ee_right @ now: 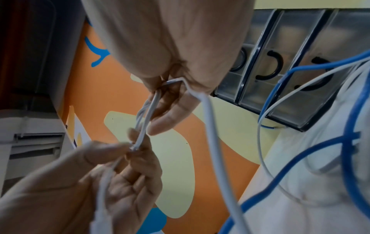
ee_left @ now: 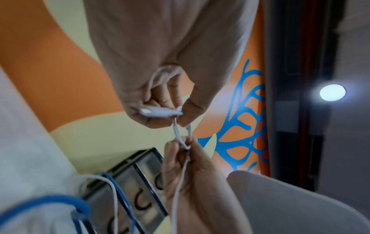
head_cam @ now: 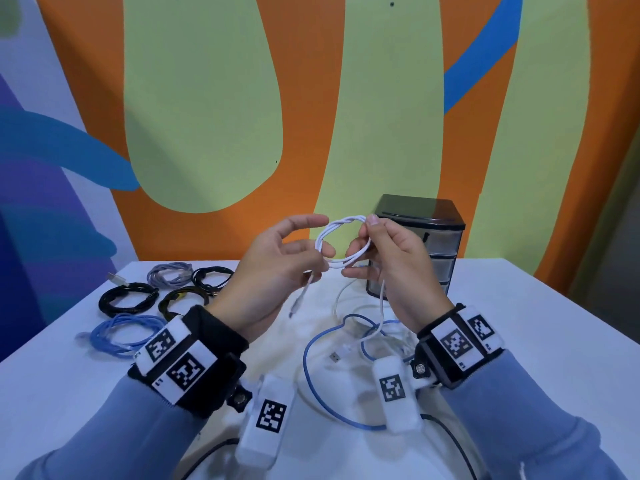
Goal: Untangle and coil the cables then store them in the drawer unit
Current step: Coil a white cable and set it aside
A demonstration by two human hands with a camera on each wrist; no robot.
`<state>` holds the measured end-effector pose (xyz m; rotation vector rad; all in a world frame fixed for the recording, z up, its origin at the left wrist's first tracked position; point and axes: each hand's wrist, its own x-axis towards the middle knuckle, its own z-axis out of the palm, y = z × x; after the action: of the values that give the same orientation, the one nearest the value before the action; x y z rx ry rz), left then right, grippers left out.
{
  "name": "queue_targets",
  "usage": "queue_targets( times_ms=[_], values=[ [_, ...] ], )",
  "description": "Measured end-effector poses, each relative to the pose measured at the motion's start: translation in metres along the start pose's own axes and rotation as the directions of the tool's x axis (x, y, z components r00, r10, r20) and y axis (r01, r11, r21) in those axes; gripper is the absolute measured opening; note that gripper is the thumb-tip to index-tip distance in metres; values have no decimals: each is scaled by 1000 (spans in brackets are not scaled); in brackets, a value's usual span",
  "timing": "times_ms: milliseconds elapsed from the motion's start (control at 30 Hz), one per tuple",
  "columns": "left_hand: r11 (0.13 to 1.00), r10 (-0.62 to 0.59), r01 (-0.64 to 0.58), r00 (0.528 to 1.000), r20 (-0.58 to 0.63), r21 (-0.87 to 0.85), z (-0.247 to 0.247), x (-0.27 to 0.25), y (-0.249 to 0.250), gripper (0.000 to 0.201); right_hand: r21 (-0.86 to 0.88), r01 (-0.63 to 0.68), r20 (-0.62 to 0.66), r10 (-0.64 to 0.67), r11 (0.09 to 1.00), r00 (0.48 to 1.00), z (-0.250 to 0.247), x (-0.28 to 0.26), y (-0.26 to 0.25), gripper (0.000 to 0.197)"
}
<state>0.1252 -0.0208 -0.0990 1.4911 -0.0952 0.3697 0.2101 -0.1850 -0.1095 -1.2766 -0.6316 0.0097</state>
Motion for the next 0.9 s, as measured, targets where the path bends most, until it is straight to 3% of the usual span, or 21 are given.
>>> queue_targets(
  times_ms=[133,267,400,567,733,900],
  values=[
    [927,180,-148,982,-61,344,-7,5,-6,32,75,-57,15,56,996,998,1,0,-2,31],
    [877,266,-224,963,-41,426,-14,10,-9,24,168,-173,77,162,970,984,-1,-2,-11,40],
    [791,326,-275,945,4,547,-15,10,-11,23,68,-236,141,224,970,964,-1,-4,-10,43],
    [626,403,-336,912,77,704,-9,4,-9,29,-161,-132,154,157,978,975,0,-5,-6,33],
    [560,459,-370,884,95,742,-11,5,-10,29,-75,-158,202,170,985,964,-1,-8,-11,39],
    [484,527,-430,838,138,762,-13,6,-12,26,-285,-55,202,116,957,973,0,-10,-10,35]
  ],
)
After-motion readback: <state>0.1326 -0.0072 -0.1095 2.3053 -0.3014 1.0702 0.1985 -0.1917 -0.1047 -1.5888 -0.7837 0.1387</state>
